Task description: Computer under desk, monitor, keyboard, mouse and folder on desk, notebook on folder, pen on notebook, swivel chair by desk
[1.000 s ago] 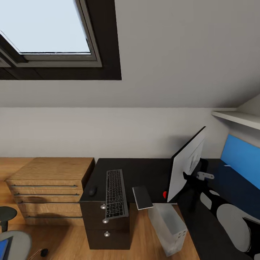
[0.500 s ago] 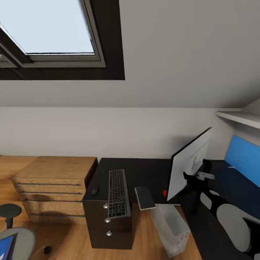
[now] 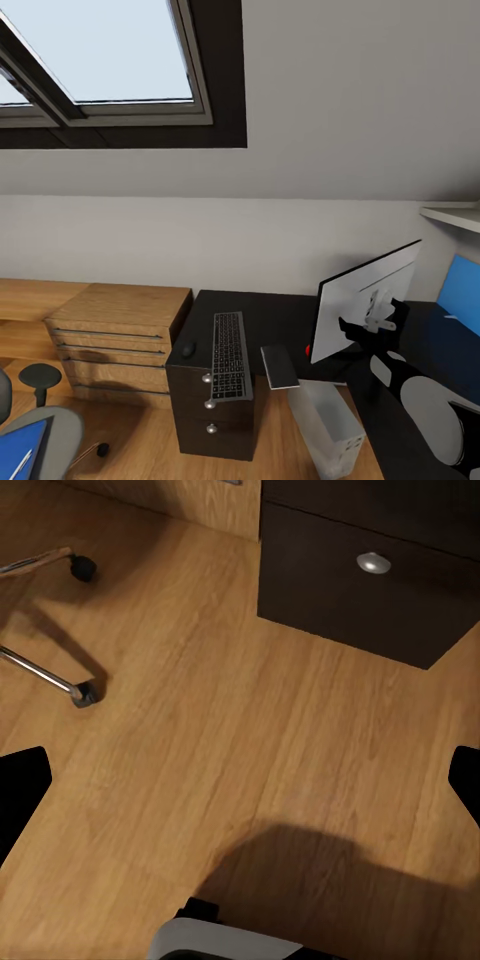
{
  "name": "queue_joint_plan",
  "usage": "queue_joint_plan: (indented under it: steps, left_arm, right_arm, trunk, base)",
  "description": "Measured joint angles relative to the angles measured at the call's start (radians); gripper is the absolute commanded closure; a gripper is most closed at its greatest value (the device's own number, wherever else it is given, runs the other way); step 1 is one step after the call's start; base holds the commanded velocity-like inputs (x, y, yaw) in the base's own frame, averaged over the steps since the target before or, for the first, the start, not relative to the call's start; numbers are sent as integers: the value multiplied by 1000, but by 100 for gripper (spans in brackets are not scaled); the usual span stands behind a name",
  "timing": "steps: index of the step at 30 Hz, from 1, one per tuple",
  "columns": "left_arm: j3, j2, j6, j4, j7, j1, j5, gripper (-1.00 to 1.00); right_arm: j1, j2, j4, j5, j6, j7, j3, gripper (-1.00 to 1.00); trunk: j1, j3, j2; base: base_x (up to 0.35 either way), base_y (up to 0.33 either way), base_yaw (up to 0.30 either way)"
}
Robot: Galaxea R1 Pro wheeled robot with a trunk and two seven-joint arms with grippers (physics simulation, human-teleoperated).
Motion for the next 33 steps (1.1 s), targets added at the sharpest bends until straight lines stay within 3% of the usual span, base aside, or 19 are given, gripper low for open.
queue_joint_plan:
  steps: [8,23,33]
  left_arm:
    - [0,0,0,0,0,0,0,-100]
    - [0,0,0,0,0,0,0,-100]
    - [0,0,-1,0,0,0,0,-100]
  right_arm:
    - [2,-2,-3,0,0,-2,0,-100]
    - [2,-4,0,0,-1,-1,0,-100]
    - [2,2,-3,0,0,-44,1,-100]
  trunk:
    - [0,0,0]
    - [0,4,0]
    - [0,4,0]
  base:
    - [0,0,0]
    - [0,0,-240]
    - [0,0,-39]
